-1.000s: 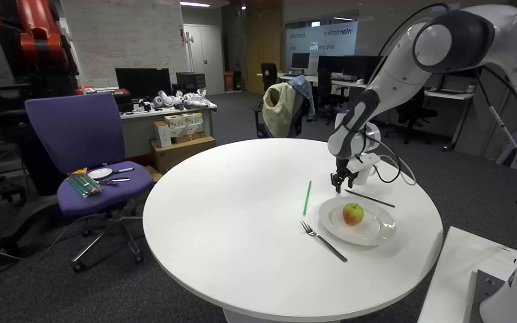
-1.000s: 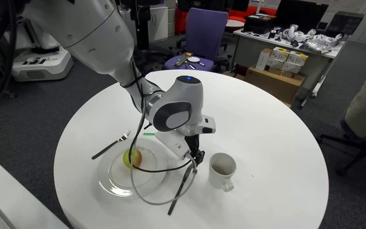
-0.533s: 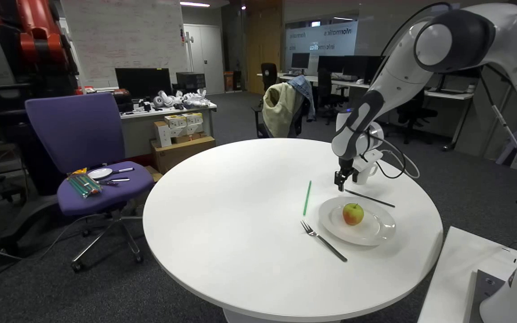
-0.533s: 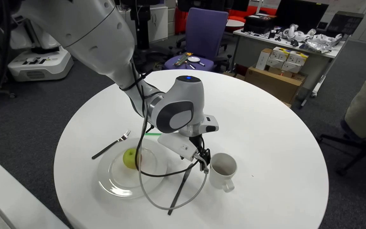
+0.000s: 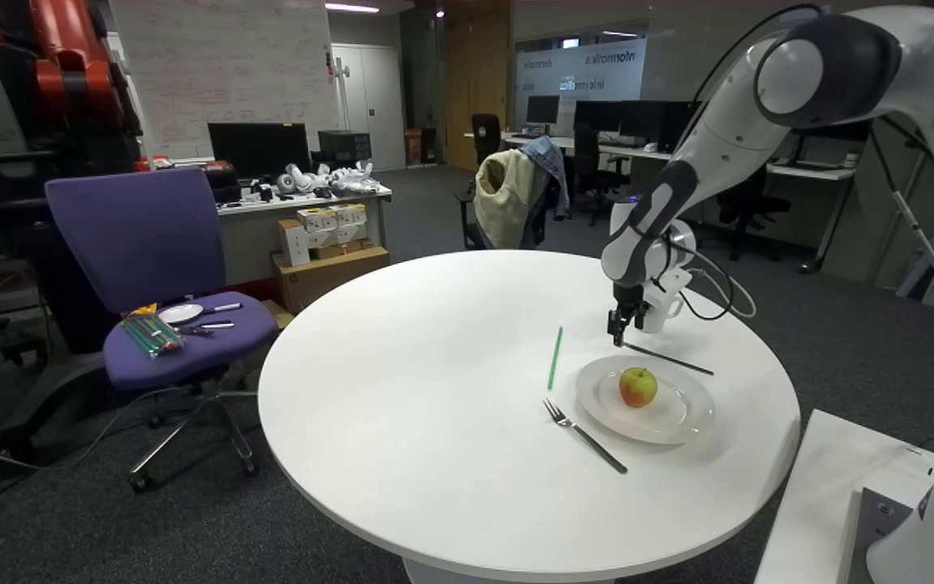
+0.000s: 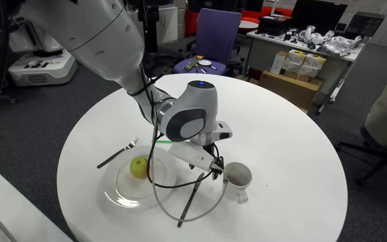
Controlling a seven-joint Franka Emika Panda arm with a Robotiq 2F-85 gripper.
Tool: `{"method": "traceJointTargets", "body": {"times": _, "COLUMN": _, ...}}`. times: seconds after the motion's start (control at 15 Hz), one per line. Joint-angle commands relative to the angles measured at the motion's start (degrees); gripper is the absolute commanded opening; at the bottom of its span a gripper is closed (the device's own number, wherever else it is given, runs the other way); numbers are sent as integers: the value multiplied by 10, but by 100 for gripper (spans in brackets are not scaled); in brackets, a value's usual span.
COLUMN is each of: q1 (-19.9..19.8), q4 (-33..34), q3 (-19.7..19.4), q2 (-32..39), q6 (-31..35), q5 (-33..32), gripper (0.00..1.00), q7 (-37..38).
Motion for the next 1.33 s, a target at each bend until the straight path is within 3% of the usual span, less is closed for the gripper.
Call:
{"method": "traceJointTargets", "body": {"times": 0.0, "q1": -55, "q4": -34, "q3": 56, "q2": -43, "q6": 8, "q5": 28, "gripper": 100, "q7": -78}}
{"method": "traceJointTargets", "body": {"times": 0.33, "q1": -69, "q4": -65, "q3": 62, "q2": -78, "q6": 16, "q5": 28, "gripper": 100, "q7": -108}}
{"method": "traceJointTargets", "body": {"times": 0.87, "q1": -49, "q4": -136, "q3": 30, "q2": -139, "q6": 24, "q5": 3, "gripper": 100, "q7": -99}}
{"method": "traceJointTargets", "body": {"times": 1.27, "q1": -63, "q4": -186, "q3": 6, "q2": -180, "q6": 18, "q5": -9, "gripper": 100, "q7": -132}}
